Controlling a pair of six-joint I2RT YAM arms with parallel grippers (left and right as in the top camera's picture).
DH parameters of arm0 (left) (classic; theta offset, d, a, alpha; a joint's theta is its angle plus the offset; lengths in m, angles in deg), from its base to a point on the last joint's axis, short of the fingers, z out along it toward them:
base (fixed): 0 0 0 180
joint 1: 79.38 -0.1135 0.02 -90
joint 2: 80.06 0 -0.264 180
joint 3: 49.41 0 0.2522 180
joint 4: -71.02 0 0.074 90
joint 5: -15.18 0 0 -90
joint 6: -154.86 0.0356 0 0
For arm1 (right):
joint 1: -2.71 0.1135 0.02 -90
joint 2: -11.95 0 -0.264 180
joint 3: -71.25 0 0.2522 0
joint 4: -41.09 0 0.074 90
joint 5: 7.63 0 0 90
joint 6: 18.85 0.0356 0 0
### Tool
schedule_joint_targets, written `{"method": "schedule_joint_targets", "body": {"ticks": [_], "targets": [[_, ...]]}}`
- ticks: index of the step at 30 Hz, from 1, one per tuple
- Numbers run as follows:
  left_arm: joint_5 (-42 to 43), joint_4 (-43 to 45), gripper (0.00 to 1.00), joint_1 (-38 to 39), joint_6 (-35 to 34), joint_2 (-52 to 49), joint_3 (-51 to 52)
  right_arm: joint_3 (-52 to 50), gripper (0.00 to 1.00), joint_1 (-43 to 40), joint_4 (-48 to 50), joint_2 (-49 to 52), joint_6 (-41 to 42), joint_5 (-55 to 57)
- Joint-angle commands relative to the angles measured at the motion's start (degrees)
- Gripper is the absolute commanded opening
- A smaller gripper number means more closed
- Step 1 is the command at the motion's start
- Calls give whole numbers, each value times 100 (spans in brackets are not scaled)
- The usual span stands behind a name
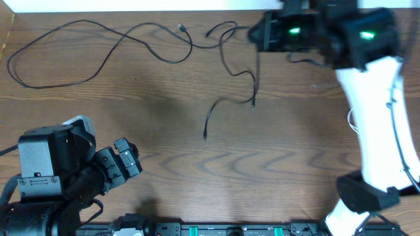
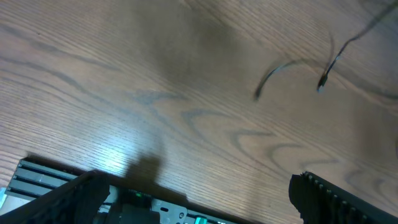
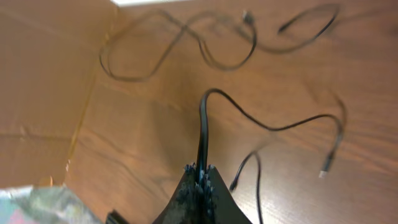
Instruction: Untangle cables
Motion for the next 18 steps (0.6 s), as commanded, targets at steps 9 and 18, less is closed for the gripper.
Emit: {"method": "schedule_joint_targets", "body": {"ticks": [9, 18], "targets": [[-52, -444, 98, -13, 28, 2, -9, 52, 1, 1246, 308, 1355, -48, -116], [-55, -444, 98, -13, 28, 2, -9, 103, 1, 1899, 1025, 1718, 85, -153]]}}
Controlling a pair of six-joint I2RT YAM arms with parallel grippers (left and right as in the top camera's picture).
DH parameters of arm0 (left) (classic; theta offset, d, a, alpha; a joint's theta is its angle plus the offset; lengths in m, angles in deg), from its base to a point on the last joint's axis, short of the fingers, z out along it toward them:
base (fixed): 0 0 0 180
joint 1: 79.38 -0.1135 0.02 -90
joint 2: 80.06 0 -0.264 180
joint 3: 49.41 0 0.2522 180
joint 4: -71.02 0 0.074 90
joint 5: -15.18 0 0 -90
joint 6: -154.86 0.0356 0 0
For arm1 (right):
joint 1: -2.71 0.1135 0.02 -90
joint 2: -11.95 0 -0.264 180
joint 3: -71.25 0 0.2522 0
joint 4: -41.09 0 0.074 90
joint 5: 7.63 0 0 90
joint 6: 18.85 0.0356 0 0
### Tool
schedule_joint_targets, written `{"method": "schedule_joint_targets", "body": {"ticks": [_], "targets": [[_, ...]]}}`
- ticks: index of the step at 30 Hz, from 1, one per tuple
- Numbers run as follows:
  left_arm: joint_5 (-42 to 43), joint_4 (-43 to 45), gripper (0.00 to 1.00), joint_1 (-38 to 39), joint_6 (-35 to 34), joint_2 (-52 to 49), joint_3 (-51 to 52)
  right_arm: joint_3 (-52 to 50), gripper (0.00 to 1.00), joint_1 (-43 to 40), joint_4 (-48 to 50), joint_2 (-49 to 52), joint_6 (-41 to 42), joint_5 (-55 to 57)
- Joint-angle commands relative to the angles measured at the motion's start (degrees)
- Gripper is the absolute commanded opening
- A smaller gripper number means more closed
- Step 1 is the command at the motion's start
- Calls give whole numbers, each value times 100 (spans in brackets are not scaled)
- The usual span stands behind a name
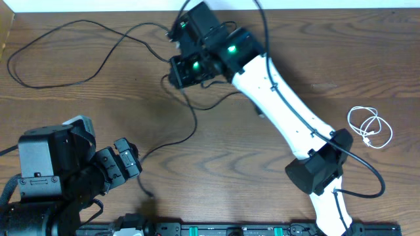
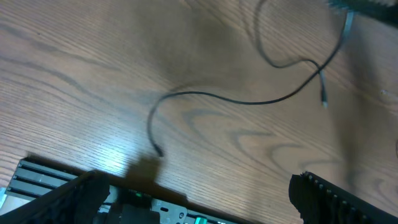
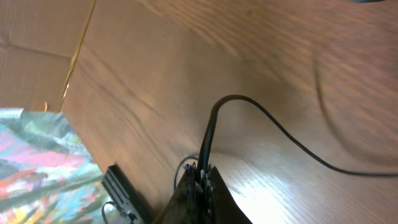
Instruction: Untangle cables
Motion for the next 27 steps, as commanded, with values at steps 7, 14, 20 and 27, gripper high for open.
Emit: {"method": "schedule_joint_targets", "body": {"ticks": [7, 14, 20, 27], "targets": [[-55, -444, 98, -13, 28, 2, -9, 608, 1, -540, -730, -789, 52, 1685], [-55, -444, 98, -13, 28, 2, -9, 835, 1, -1010, -1106, -1751, -1259, 4686], [-52, -444, 98, -13, 28, 2, -9, 820, 1, -1016, -1014, -1963, -1646, 6876], [-55, -444, 98, -13, 28, 2, -9, 267, 1, -909, -1158, -1563, -1880, 6714]]}}
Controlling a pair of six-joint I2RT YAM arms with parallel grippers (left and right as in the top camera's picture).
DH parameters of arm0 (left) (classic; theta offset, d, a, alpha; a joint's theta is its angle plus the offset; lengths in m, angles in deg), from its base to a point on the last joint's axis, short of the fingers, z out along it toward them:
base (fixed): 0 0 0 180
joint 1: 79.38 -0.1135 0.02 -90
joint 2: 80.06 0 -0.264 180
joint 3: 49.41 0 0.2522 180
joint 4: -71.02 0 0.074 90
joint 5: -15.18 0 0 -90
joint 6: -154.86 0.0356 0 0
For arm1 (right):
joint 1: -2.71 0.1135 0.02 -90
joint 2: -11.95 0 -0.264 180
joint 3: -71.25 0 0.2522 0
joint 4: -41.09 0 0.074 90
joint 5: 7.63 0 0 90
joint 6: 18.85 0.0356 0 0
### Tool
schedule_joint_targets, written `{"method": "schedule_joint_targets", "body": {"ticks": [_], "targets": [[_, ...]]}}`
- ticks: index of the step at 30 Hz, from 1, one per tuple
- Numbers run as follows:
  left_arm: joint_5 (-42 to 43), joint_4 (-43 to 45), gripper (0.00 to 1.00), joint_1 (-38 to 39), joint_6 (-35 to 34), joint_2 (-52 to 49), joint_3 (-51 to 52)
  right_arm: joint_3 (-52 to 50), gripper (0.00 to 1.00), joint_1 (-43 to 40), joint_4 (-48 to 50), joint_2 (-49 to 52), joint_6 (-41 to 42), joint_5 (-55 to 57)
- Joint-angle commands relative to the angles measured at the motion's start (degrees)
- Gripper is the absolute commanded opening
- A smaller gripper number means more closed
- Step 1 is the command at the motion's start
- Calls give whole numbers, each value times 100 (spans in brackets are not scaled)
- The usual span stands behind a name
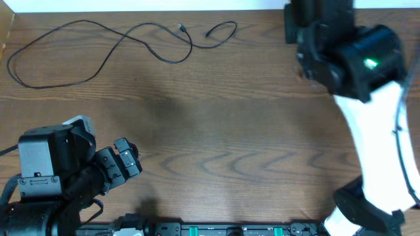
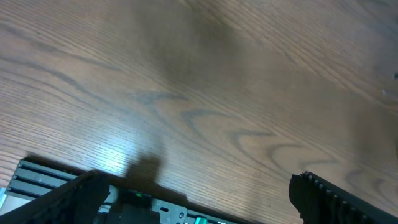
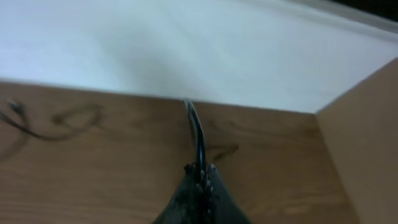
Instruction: Untangle cables
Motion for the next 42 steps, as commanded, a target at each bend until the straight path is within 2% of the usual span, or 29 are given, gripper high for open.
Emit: {"method": "schedule_joint_targets", "body": {"ticks": [1, 6, 12, 15, 18, 20, 22, 23, 26, 29, 32, 36, 42], "targets": [[-52, -444, 98, -13, 28, 2, -9, -442, 1, 177, -28, 505, -243, 280], [-55, -444, 98, -13, 28, 2, -9, -968, 1, 758, -11, 1250, -245, 236], [-55, -444, 98, -13, 28, 2, -9, -1003, 1, 1683, 205, 2055, -236, 164], [-52, -444, 98, -13, 28, 2, -9, -1001, 1, 2164, 566, 2247, -109, -219], [-52, -444, 98, -13, 28, 2, -9, -1003, 4, 2538, 1005, 2260, -101, -1082], [-55, -444, 98, -13, 28, 2, -9, -1001, 15, 2710, 1335, 2258, 96, -1683], [-52, -444, 98, -13, 28, 2, -9, -1001, 20, 2778, 1633, 2258, 337, -2122], [-55, -444, 98, -13, 28, 2, -9, -1001, 29, 2774, 1729, 2258, 448, -2238], [-52, -444, 98, -13, 28, 2, -9, -949, 65, 2643, 1810, 2256, 625, -2299], [-52, -444, 98, -13, 28, 2, -9, -855, 75, 2376, 1631, 2229, 625, -2570], [-52, -444, 98, -13, 28, 2, -9, -715, 97, 1987, 1307, 2157, 625, -3062], [-55, -444, 98, -13, 28, 2, -9, -595, 99, 1209, 708, 1989, 625, -3515], [-55, -444, 98, -13, 28, 2, -9, -597, 99, -57, -214, 1912, 619, -3493]]}}
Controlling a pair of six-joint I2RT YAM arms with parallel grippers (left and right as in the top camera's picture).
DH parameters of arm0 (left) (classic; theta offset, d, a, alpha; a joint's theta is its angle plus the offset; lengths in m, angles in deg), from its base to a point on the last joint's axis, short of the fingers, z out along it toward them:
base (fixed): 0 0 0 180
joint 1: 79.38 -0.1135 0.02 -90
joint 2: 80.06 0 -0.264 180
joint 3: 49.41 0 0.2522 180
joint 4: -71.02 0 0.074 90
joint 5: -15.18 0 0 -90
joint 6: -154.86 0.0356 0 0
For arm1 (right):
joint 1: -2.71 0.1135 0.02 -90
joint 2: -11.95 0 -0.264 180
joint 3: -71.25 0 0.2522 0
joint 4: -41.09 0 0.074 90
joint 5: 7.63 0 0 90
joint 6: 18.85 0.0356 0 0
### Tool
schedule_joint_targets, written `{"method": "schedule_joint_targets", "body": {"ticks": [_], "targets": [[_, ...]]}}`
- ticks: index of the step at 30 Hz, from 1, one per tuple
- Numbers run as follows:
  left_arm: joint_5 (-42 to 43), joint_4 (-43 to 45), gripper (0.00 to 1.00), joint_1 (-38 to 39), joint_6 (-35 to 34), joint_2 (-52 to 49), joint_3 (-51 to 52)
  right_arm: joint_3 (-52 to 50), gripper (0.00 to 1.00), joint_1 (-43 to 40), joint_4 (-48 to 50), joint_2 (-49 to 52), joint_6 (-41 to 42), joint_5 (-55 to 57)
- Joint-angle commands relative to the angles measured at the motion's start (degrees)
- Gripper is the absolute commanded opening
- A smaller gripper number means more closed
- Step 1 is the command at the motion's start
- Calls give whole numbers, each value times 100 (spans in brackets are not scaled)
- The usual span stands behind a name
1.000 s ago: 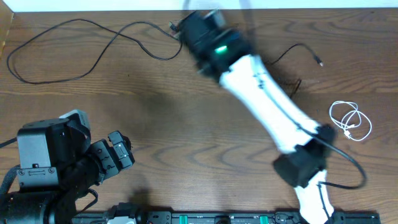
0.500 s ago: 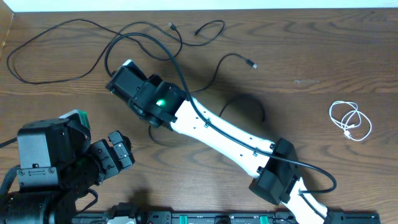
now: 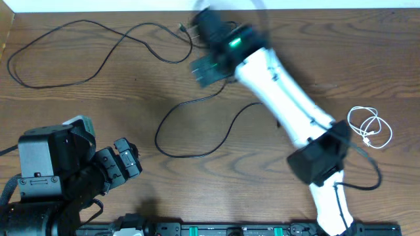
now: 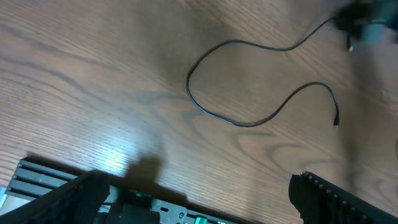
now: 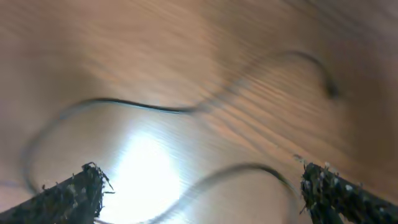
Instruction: Untangle cables
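A long black cable [image 3: 79,38] snakes across the table's back left; its right end is hidden under my right arm. A shorter black cable [image 3: 197,128] lies apart from it in an open loop at mid-table, also seen as a short black cable [image 4: 249,118] in the left wrist view. My right gripper [image 3: 209,64], blurred, is over the back centre. It stands open [image 5: 205,193] with the blurred cable [image 5: 186,109] on the wood below it. My left gripper [image 3: 125,160] rests open [image 4: 199,199] at the front left, holding nothing.
A coiled white cable [image 3: 369,128] lies at the right edge, next to my right arm's base [image 3: 321,160]. A black equipment rail [image 3: 216,229] runs along the front edge. The table's left rim [image 3: 6,26] is a raised wooden wall.
My right gripper was shut on the short black cable at the back right, the cable off the table. Now it is open over the back centre and the cable lies looped at mid-table.
First my right gripper was shut on the short cable near the back, where it crossed the long cable's end. Then it was left of centre with the cable trailing. Then it was at the back right with the long cable alone. Now the short cable lies released, apart.
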Motion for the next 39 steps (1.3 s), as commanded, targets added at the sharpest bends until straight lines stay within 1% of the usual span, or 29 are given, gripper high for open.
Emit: {"method": "schedule_joint_targets", "body": {"ticks": [1, 4, 9, 14, 17, 26, 31, 34, 39], "targets": [[-55, -444, 98, -13, 31, 2, -9, 114, 99, -732, -396, -280, 66, -125], [-52, -444, 98, -13, 31, 2, -9, 111, 99, -1318, -713, -280, 61, -116], [-52, -444, 98, -13, 31, 2, -9, 111, 99, -2098, -1091, -280, 63, 273], [-55, -439, 98, -13, 31, 2, -9, 111, 99, -2756, -1128, -280, 66, 262], [-52, -275, 98, -13, 31, 2, -9, 111, 99, -3042, -1130, -280, 66, 254], [-48, -175, 98, -13, -4, 2, -9, 111, 99, -3386, -1117, -280, 66, 258], [-4, -238, 98, -13, -595, 2, -9, 111, 99, -3373, -1115, -280, 66, 258], [-17, -114, 98, -13, -940, -39, 2, 111, 99, -3373, -1117, -280, 66, 258], [-149, -37, 98, -13, -1043, -216, 387, 111, 99, -3373, -1115, -280, 66, 258]]}}
